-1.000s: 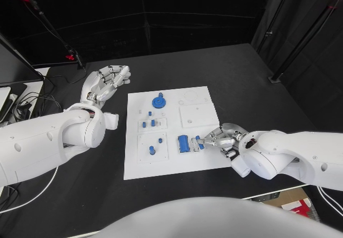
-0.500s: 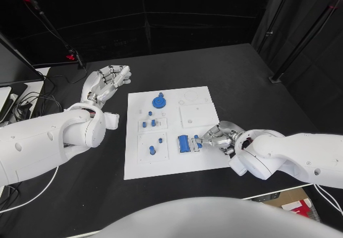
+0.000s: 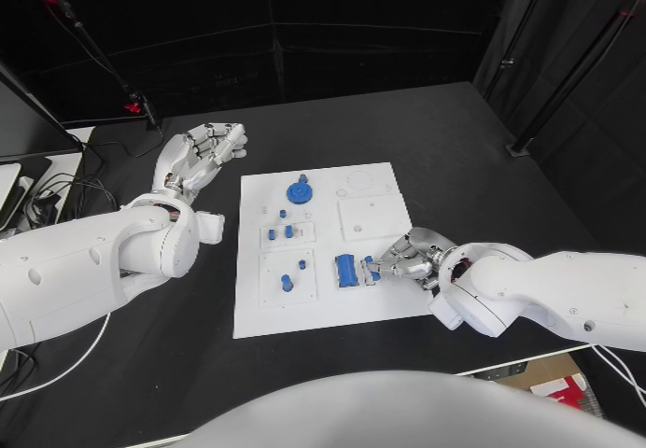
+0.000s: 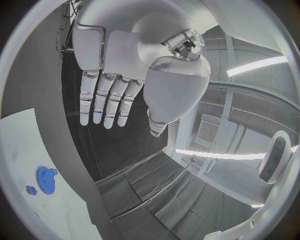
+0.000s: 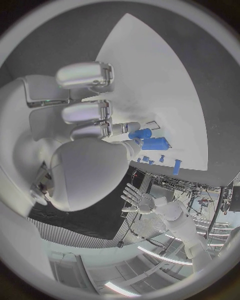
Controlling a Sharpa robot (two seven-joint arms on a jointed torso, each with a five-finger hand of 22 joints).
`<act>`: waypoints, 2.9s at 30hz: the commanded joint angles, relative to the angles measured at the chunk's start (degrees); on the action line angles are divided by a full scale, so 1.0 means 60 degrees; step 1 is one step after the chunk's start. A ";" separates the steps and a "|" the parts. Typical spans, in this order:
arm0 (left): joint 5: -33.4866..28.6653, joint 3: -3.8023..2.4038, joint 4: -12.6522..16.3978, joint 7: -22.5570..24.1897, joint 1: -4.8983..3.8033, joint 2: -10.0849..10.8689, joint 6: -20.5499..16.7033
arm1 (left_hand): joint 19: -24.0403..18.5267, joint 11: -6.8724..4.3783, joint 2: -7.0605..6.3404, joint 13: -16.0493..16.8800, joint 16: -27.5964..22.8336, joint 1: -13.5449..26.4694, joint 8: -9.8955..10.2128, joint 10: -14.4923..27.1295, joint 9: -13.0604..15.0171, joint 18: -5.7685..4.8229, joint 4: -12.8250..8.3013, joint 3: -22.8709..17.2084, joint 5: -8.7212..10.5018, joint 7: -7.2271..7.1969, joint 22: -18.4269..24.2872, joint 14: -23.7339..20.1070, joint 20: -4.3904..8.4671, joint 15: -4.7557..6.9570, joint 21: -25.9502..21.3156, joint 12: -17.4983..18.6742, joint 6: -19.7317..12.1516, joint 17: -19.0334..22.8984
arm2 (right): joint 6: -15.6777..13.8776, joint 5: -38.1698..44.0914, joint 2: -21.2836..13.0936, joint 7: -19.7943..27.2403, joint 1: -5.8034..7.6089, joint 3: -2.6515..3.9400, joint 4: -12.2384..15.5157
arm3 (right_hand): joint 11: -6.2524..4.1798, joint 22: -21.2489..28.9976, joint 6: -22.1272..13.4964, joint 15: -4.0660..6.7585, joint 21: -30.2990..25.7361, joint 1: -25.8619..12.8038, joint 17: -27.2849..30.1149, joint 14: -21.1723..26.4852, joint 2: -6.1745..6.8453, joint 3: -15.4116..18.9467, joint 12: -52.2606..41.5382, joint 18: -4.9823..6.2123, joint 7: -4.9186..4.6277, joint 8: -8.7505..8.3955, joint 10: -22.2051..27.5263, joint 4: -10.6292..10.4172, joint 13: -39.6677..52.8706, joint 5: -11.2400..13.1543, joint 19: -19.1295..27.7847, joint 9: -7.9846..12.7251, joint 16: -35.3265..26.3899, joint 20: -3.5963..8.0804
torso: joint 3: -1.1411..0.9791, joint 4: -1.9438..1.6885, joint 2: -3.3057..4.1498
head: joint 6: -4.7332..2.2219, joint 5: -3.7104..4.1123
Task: Assemble the parts on the task board
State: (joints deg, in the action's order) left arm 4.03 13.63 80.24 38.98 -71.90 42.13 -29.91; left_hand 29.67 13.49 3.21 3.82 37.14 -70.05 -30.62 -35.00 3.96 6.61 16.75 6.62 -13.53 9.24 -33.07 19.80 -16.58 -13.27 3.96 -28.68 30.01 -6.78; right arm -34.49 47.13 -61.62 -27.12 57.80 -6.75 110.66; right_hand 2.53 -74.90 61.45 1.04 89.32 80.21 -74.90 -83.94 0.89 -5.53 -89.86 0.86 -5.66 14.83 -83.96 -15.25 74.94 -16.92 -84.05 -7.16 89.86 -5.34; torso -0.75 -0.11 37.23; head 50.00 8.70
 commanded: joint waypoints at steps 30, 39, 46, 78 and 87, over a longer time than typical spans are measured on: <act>-0.0001 -0.0009 0.0012 0.0849 -0.0015 0.0002 0.0092 | -0.0002 -0.0055 0.0104 -0.0013 0.0032 -0.0021 -0.0056 0.0014 -0.0016 0.0003 -0.0008 0.0048 -0.0058 0.1031 0.0013 -0.0064 -0.0008 0.0000 0.0044 -0.0045 -0.0038 0.0009 | 0.0788 0.0554 0.0295 -0.0544 0.0009 0.0001 -0.0169 | -0.0027 -0.2431 0.0193 0.0066 -0.0084 -0.0394 -0.2516 -0.1009 -0.0053 0.0424 -0.0023 -0.0080 -0.0064 -0.0245 -0.1007 -0.0201 0.2509 0.0361 -0.0834 0.0023 0.0024 0.0068 | 0.0001 0.0001 0.0002 | -0.0001 -0.0017; -0.0001 -0.0009 -0.0002 0.0841 -0.0015 -0.0008 0.0098 | -0.0002 -0.0055 0.0104 -0.0013 0.0032 -0.0021 -0.0056 0.0014 -0.0016 0.0003 -0.0008 0.0048 -0.0058 0.1031 0.0013 -0.0064 -0.0008 0.0000 0.0044 -0.0045 -0.0038 0.0009 | 0.0765 0.0554 0.0301 -0.0538 0.0009 0.0001 -0.0204 | 0.0036 -0.2418 0.0249 0.0018 -0.0116 -0.1166 -0.2516 -0.1009 -0.0084 0.1084 -0.0023 -0.0070 -0.0132 -0.0489 -0.1007 -0.0237 0.2509 0.0680 -0.0809 0.0056 0.0024 0.0025 | -0.0001 0.0000 -0.0001 | -0.0001 -0.0019; -0.0001 -0.0009 -0.0013 0.0838 -0.0015 -0.0011 0.0105 | -0.0002 -0.0055 0.0104 -0.0013 0.0032 -0.0021 -0.0056 0.0014 -0.0016 0.0003 -0.0008 0.0048 -0.0058 0.1031 0.0013 -0.0064 -0.0008 0.0000 0.0044 -0.0045 -0.0038 0.0009 | 0.0749 0.0554 0.0293 -0.0501 0.0009 0.0001 -0.0208 | 0.0043 -0.2412 0.0267 0.0011 -0.0130 -0.1370 -0.2516 -0.1009 -0.0074 0.1332 -0.0023 -0.0066 -0.0137 -0.0556 -0.1007 -0.0233 0.2509 0.0714 -0.0799 0.0056 0.0024 0.0015 | -0.0001 0.0004 -0.0002 | -0.0001 -0.0007; -0.0001 -0.0009 -0.0042 0.0838 0.0004 0.0009 0.0105 | -0.0013 -0.0058 0.0141 -0.0012 0.0067 -0.0041 -0.0064 0.0004 -0.0017 0.0002 -0.0010 0.0077 -0.0076 0.1029 0.0025 -0.0073 -0.0008 0.0000 0.0045 -0.0072 -0.0041 0.0042 | 0.1742 0.2162 0.0150 -0.0589 0.0004 -0.0006 -0.0207 | -0.0402 -0.2371 -0.0146 0.0391 -0.0237 -0.0791 -0.2516 -0.1009 0.0099 0.2137 -0.0023 -0.0035 0.0354 0.2155 -0.1007 -0.0233 0.2509 0.2365 -0.0717 -0.2237 0.0024 0.0376 | -0.0002 -0.0001 0.0004 | -0.0001 0.0002; -0.0001 -0.0009 -0.0049 0.0836 0.0005 -0.0010 0.0107 | -0.0013 -0.0058 0.0141 -0.0012 0.0067 -0.0041 -0.0064 0.0004 -0.0017 0.0002 -0.0010 0.0077 -0.0076 0.1029 0.0025 -0.0073 -0.0008 0.0000 0.0045 -0.0072 -0.0041 0.0042 | 0.1728 0.2214 0.0239 -0.0742 0.0004 -0.0005 -0.0353 | -0.0457 -0.2377 -0.0340 0.0419 -0.0222 -0.0471 -0.2516 -0.1009 -0.0218 0.2079 -0.0023 -0.0039 0.0415 0.2445 -0.1007 -0.0150 0.2509 0.2355 -0.0730 -0.2544 0.0024 0.0400 | 0.0000 -0.0006 0.0002 | -0.0001 0.0018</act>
State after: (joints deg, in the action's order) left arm 4.02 13.63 79.94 38.98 -71.79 42.14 -29.71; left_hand 29.67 13.49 3.51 3.83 37.37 -70.37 -30.62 -35.00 3.91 6.61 16.59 6.77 -13.75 9.24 -32.99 19.81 -16.58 -13.27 3.96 -28.90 30.01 -6.59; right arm -24.74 59.60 -60.24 -30.96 57.78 -6.79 108.60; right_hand 0.23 -74.90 59.74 3.09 88.04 77.07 -74.92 -83.95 -0.19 6.98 -89.86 0.86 -3.13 29.29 -83.87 -16.54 74.94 -2.98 -84.14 -22.24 89.86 -3.37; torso -0.75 -0.12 37.23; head 50.00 8.73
